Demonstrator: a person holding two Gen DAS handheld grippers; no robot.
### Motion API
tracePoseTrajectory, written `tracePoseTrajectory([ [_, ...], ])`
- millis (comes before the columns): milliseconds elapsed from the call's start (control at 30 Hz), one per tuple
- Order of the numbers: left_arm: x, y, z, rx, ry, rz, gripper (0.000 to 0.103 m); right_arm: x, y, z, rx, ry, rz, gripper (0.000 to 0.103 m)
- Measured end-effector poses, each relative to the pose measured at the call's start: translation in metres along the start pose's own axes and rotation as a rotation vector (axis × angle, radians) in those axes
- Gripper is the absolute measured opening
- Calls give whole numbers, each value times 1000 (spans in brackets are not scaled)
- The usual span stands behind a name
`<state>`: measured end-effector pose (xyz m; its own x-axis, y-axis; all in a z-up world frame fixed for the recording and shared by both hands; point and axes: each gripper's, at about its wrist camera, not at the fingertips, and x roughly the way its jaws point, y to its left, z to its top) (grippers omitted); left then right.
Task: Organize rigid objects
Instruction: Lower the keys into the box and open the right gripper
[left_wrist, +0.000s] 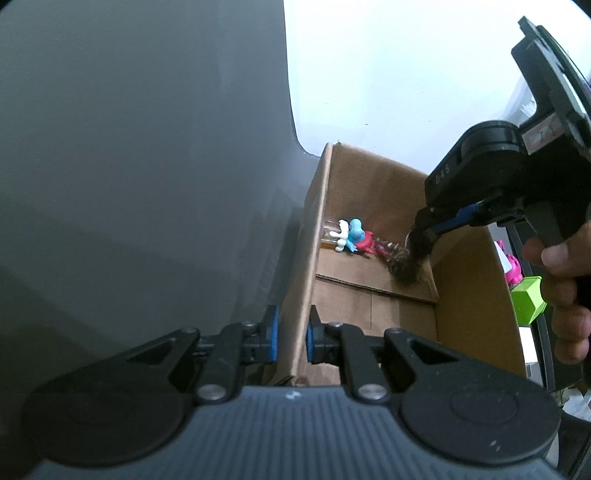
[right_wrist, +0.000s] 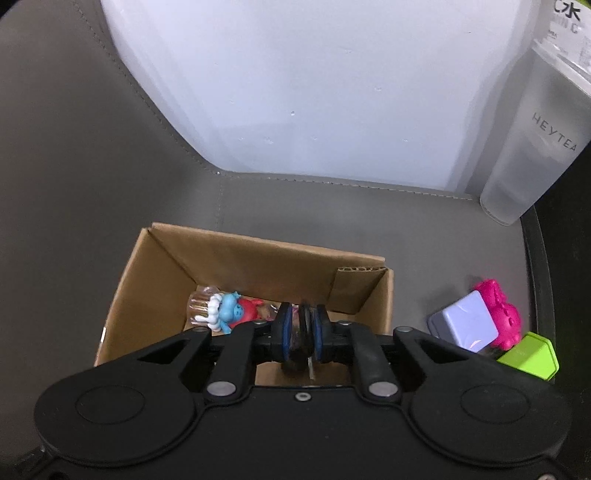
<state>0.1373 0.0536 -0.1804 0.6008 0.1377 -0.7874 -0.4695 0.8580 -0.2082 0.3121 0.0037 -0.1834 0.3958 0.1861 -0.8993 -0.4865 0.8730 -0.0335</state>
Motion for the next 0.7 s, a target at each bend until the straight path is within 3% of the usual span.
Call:
tracePoseTrajectory([
  [200, 0, 0, 0, -2, 2, -1, 13, -12, -5, 1, 8, -24, 28, 18],
  [467, 2, 0, 0, -9, 7, 1, 13, -42, -16, -6, 24, -69, 112, 31],
  [600, 3, -1, 1, -1, 13, 0, 13, -62, -26, -11, 40, -100, 157, 56],
  [700, 3, -1, 1, 1, 12, 2, 13, -81, -34, -14, 45, -133, 174, 64],
])
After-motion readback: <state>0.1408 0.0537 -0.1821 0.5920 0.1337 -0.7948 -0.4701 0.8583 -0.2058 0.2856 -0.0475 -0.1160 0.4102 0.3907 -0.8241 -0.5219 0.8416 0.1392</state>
